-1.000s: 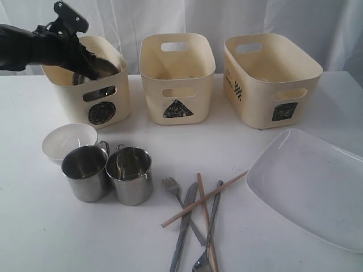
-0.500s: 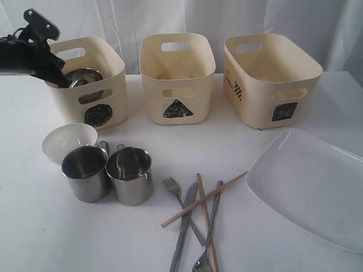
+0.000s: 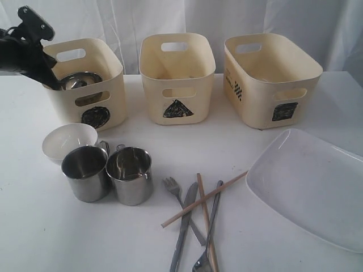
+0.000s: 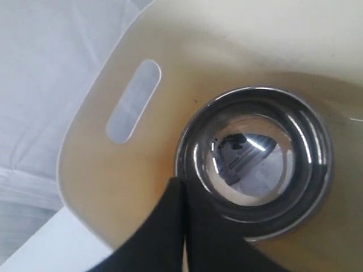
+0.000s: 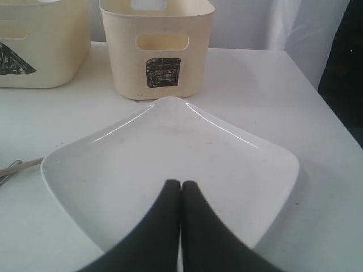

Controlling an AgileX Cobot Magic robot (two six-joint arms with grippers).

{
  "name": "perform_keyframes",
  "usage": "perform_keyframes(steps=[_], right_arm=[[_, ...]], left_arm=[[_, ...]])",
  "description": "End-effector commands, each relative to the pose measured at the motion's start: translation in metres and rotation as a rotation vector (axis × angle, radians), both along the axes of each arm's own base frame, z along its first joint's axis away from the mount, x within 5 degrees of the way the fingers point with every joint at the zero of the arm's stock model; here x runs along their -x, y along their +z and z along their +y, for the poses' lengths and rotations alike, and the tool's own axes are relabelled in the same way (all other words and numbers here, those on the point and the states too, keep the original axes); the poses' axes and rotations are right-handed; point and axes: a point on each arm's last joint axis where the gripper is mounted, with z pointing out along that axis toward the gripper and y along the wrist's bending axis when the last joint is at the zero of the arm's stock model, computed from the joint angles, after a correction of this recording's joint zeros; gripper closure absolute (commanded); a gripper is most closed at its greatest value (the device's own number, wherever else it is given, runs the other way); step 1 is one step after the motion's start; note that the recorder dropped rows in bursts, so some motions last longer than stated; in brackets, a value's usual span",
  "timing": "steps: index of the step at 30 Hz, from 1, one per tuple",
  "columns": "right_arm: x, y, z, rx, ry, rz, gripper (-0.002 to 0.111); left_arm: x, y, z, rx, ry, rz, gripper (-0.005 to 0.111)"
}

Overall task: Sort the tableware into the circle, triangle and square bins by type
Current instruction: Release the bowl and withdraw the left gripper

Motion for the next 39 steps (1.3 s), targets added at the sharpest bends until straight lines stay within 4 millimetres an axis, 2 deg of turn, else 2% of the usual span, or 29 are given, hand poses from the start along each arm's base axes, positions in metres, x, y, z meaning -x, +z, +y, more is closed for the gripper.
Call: perform_keyframes(steps=[1,5,8,14,15,18,20,21,23,24,25,26,27,28,30,31,33,34,36,39], right_arm=[[0.000,0.000,0.000,0.008,-0.004,-0.008,0.108],[0.000,0.000,0.000,0.008,-0.004,-0.008,0.108],[0.000,0.000,0.000,0.008,-0.004,-0.008,0.108],[0.000,0.000,0.000,0.008,-0.004,-0.008,0.108],[0.000,0.000,0.000,0.008,-0.004,-0.008,0.108],[0.000,0.000,0.000,0.008,-0.004,-0.008,0.108],[0.000,0.000,0.000,0.008,-0.004,-0.008,0.108],[0.000,0.000,0.000,0.008,-0.004,-0.008,0.108],[0.000,0.000,0.000,0.008,-0.004,-0.008,0.108],[0.000,0.000,0.000,0.008,-0.004,-0.008,0.108],[0.000,0.000,0.000,0.008,-0.004,-0.008,0.108],[0.000,0.000,0.000,0.008,-0.004,-0.008,0.108],[0.000,0.000,0.000,0.008,-0.004,-0.008,0.108],[0.000,0.000,0.000,0.008,-0.004,-0.008,0.108],[0.000,0.000,0.000,0.008,-0.004,-0.008,0.108],[0.000,0.000,0.000,0.008,-0.004,-0.008,0.108],[0.000,0.000,0.000,0.008,-0.004,-0.008,0.108],[0.000,0.000,0.000,0.008,-0.004,-0.008,0.108],[0.000,0.000,0.000,0.008,-0.004,-0.008,0.108],[0.000,0.000,0.000,0.008,-0.004,-0.008,0.108]], left_arm=[[0.000,0.006,0.010,-0.038,0.078,-0.043,0.107],[0.000,0.008,0.018,-0.023,0.120,-0.053,0.107],[0.004,0.023,0.018,0.066,0.146,-0.073,0.107],[0.024,0.084,0.025,0.115,0.239,-0.227,0.107],[0.032,0.100,0.028,0.179,0.296,-0.264,0.107],[0.054,0.130,0.034,0.457,0.452,-0.298,0.107],[0.068,0.137,0.039,0.438,0.499,-0.309,0.107],[0.075,0.134,0.041,0.419,0.516,-0.300,0.107],[0.089,0.110,0.044,0.381,0.559,-0.229,0.107],[0.099,0.080,0.045,0.341,0.586,-0.144,0.107],[0.105,0.065,0.046,0.318,0.599,-0.098,0.107],[0.120,0.040,0.047,0.279,0.620,-0.023,0.107],[0.129,0.029,0.047,0.279,0.629,0.012,0.107],[0.148,0.019,0.047,0.349,0.676,0.047,0.107],[0.175,0.011,0.043,0.539,0.738,0.075,0.107],[0.189,0.014,0.038,0.704,0.750,0.084,0.107],[0.203,0.009,0.024,1.000,0.742,0.170,0.107],[0.206,0.004,0.018,1.093,0.730,0.226,0.107],[0.206,-0.014,0.016,1.087,0.744,0.299,0.107],[0.201,-0.034,0.025,0.896,0.794,0.302,0.106]])
